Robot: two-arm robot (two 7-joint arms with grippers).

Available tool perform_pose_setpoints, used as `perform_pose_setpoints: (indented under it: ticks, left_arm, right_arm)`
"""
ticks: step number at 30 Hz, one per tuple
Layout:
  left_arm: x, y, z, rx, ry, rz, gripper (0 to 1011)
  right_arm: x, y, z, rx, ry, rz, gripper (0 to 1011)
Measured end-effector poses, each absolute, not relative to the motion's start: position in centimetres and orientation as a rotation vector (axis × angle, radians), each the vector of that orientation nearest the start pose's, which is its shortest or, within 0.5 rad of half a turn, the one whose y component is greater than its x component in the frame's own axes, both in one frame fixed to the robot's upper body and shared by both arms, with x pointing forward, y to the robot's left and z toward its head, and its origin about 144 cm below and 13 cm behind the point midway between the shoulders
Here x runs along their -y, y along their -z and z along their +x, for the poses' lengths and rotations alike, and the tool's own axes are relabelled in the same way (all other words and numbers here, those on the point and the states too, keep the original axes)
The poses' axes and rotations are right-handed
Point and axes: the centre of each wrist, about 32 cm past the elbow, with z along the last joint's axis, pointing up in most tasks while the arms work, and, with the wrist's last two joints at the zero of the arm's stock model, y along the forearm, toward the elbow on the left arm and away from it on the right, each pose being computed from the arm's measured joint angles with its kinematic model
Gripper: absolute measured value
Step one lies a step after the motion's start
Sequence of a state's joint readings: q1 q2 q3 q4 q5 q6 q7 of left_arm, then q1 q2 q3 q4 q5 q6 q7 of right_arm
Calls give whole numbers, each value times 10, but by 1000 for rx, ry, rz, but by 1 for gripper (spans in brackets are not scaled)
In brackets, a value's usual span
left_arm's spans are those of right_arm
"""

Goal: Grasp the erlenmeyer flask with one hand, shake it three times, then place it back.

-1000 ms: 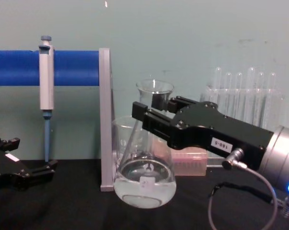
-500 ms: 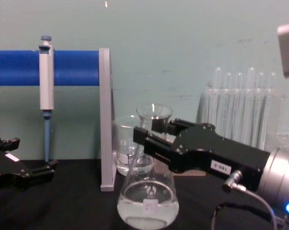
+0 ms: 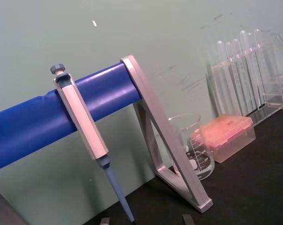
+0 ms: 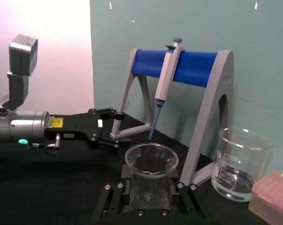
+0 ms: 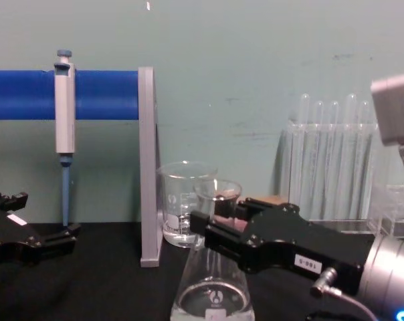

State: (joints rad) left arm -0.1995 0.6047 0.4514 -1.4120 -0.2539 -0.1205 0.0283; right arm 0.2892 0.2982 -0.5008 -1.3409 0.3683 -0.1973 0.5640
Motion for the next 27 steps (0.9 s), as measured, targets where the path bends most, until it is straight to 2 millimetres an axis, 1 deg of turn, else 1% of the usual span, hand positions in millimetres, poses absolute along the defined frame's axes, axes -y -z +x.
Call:
perform_pose_setpoints:
  ticks: [11,27]
  left_arm:
    - [-310,-1140,489,285,-1248,305,1001]
    - [-310,-1140,489,285,-1248,305,1001]
  right_arm:
    - [192,-1129,515,70,613,14,451]
    - [192,-1125,517,56,607,-6,451]
